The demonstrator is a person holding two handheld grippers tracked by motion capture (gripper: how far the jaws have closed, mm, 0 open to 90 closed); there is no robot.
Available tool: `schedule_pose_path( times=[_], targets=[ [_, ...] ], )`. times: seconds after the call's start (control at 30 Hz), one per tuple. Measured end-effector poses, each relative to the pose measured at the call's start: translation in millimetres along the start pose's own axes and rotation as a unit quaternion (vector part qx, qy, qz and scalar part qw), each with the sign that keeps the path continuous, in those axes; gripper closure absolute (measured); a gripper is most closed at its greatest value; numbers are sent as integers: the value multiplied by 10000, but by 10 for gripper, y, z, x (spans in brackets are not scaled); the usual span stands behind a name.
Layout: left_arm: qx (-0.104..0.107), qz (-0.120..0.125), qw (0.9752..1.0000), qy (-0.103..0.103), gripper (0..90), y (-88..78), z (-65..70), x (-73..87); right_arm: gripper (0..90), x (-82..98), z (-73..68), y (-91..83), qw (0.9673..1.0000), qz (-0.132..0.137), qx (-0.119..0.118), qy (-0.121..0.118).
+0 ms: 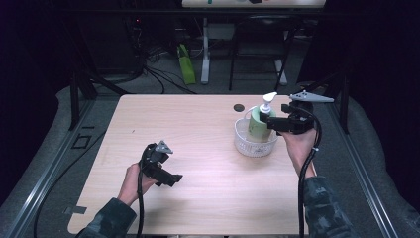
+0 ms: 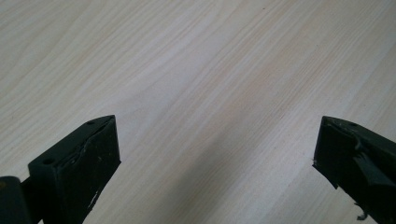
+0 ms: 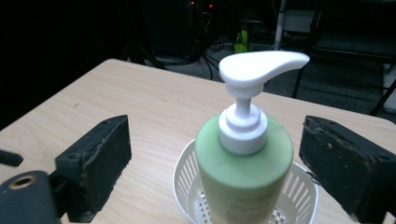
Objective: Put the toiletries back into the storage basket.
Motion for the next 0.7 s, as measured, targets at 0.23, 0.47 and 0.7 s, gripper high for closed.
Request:
schedule_pose_path(
  times=[0.23, 0.47, 0.7],
  targets=[
    [2, -7, 10000, 7, 2, -1, 2, 1, 16, 102, -96, -101, 9992, -365, 41, -182],
    [-22, 23, 10000, -2, 2, -3, 0, 1, 0, 196, -134, -256, 9985, -478, 64, -266],
    [-20, 4, 10000, 12, 2, -2, 5, 2, 0, 354, -125, -421, 9980, -550, 155, -266]
  ],
)
Point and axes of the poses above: each handheld gripper's, and its own axes: y roughly forward along the jaws, x roughly out of its underside, z roughly to its right, the point moved 8 cm from there along y, roughly forward along the jaws, and after that the axes turned 3 degrees about -x, right-handed, at the moved point
